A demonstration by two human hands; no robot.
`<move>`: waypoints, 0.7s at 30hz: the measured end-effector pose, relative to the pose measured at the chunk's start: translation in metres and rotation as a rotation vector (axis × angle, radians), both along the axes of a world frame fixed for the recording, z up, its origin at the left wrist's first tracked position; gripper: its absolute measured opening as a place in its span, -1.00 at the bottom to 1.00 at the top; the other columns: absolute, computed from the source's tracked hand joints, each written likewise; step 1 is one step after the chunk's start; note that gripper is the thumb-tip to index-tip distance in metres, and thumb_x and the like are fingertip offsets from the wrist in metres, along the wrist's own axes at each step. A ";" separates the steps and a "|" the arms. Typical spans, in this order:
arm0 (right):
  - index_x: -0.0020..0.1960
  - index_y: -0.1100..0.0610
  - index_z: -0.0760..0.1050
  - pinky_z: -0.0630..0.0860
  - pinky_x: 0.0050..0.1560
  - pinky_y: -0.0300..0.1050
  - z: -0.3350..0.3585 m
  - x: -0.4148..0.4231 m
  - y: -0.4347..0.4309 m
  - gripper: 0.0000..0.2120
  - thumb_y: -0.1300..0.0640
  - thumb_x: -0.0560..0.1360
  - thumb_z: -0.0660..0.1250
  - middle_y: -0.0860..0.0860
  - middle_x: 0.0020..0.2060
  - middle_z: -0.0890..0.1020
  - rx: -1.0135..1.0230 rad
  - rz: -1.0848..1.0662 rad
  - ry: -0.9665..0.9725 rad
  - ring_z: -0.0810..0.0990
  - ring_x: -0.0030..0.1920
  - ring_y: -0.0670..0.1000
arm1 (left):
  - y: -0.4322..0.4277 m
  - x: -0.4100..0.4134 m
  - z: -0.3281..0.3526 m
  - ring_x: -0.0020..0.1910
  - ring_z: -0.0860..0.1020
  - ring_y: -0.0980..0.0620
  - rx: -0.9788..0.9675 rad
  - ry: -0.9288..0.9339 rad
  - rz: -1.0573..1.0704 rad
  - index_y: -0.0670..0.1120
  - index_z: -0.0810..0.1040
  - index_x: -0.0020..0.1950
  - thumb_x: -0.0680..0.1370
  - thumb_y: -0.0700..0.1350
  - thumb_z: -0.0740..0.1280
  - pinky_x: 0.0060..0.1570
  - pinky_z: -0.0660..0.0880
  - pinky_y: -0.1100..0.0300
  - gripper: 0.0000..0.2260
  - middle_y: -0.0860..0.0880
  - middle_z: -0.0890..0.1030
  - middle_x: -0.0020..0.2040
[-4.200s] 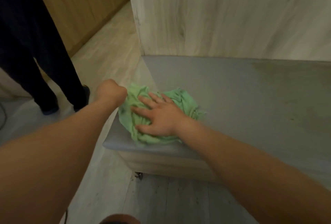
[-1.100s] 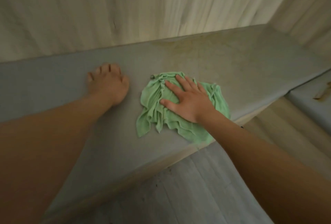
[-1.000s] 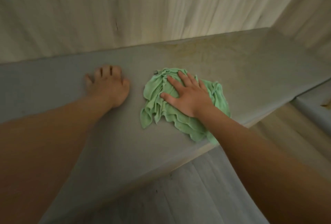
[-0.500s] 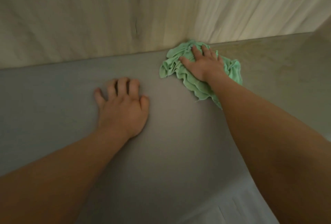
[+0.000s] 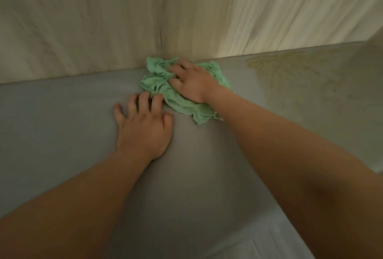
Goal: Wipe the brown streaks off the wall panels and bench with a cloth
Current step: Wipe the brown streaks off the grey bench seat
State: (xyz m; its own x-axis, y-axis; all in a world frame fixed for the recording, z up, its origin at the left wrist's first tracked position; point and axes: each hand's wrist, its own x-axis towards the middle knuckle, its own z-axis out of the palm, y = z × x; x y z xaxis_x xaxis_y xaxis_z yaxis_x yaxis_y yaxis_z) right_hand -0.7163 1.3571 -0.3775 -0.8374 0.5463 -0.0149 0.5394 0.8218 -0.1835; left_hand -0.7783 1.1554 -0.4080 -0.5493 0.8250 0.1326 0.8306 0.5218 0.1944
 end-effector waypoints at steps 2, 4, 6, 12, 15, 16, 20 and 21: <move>0.63 -0.10 0.20 0.13 0.58 0.11 0.003 0.032 0.035 -0.34 -0.39 0.63 -0.01 0.07 0.62 0.21 0.018 -0.198 -0.060 0.21 0.60 0.15 | 0.000 -0.001 -0.001 0.51 0.17 -0.12 0.007 -0.009 0.007 0.08 0.25 0.47 0.66 0.16 0.00 0.48 0.05 -0.36 -0.60 -0.03 0.27 0.51; 0.66 -0.11 0.12 0.04 0.61 0.19 0.006 0.069 0.069 -0.24 -0.47 0.58 -0.09 0.09 0.66 0.12 0.020 -0.495 -0.114 0.11 0.64 0.18 | 0.000 -0.002 -0.002 0.50 0.20 -0.13 0.019 -0.007 0.004 0.09 0.28 0.43 0.65 0.16 0.01 0.48 0.06 -0.36 -0.62 -0.02 0.29 0.48; 0.68 -0.08 0.05 -0.10 0.61 0.26 0.007 0.091 0.081 -0.21 -0.48 0.57 -0.14 0.13 0.67 0.03 -0.018 -0.676 -0.139 -0.01 0.66 0.24 | 0.000 -0.001 -0.004 0.50 0.20 -0.13 0.017 -0.005 -0.002 0.10 0.29 0.42 0.65 0.16 0.01 0.48 0.06 -0.37 -0.63 -0.02 0.29 0.48; 0.68 -0.14 0.03 -0.13 0.61 0.28 0.001 0.081 0.037 -0.24 -0.47 0.57 -0.15 0.08 0.68 0.01 0.008 -0.467 -0.148 -0.06 0.66 0.21 | 0.002 -0.001 -0.003 0.54 0.13 -0.13 -0.014 -0.038 -0.008 0.09 0.26 0.44 0.66 0.17 -0.02 0.50 0.00 -0.36 -0.62 -0.03 0.22 0.52; 0.67 -0.15 0.05 -0.12 0.62 0.24 -0.001 0.084 -0.008 -0.25 -0.47 0.58 -0.13 0.02 0.69 0.01 0.014 -0.368 -0.125 -0.08 0.67 0.16 | 0.002 0.000 0.000 0.56 0.12 -0.13 -0.015 -0.076 -0.019 0.09 0.28 0.43 0.66 0.17 0.01 0.50 -0.01 -0.34 -0.63 -0.05 0.23 0.52; 0.67 -0.16 0.05 -0.13 0.62 0.23 -0.002 0.085 -0.023 -0.26 -0.47 0.58 -0.12 0.00 0.69 0.01 0.010 -0.349 -0.111 -0.08 0.67 0.14 | 0.002 -0.003 0.001 0.56 0.12 -0.13 -0.013 -0.091 -0.019 0.09 0.29 0.41 0.66 0.17 0.03 0.51 -0.02 -0.32 -0.64 -0.05 0.24 0.51; 0.67 -0.16 0.07 -0.17 0.63 0.18 -0.001 0.103 -0.086 -0.27 -0.46 0.60 -0.10 -0.03 0.69 -0.01 0.010 -0.329 -0.076 -0.10 0.67 0.09 | -0.002 -0.007 0.014 0.53 0.17 -0.13 -0.017 -0.230 -0.022 0.07 0.35 0.35 0.64 0.20 0.12 0.51 -0.02 -0.29 -0.65 -0.08 0.30 0.46; 0.67 -0.15 0.07 -0.18 0.63 0.18 -0.003 0.108 -0.101 -0.28 -0.45 0.60 -0.09 -0.03 0.69 -0.01 0.009 -0.322 -0.066 -0.10 0.67 0.08 | -0.002 -0.008 0.019 0.52 0.19 -0.13 -0.033 -0.268 -0.018 0.07 0.36 0.35 0.64 0.20 0.11 0.52 -0.02 -0.28 -0.64 -0.09 0.31 0.45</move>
State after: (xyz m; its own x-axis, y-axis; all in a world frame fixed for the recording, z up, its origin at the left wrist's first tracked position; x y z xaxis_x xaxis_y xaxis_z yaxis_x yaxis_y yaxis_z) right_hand -0.6086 1.2559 -0.3801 -0.6187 0.7836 -0.0572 0.7826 0.6082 -0.1332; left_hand -0.7859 1.1537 -0.3893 -0.5462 0.8365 -0.0431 0.7611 0.5171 0.3917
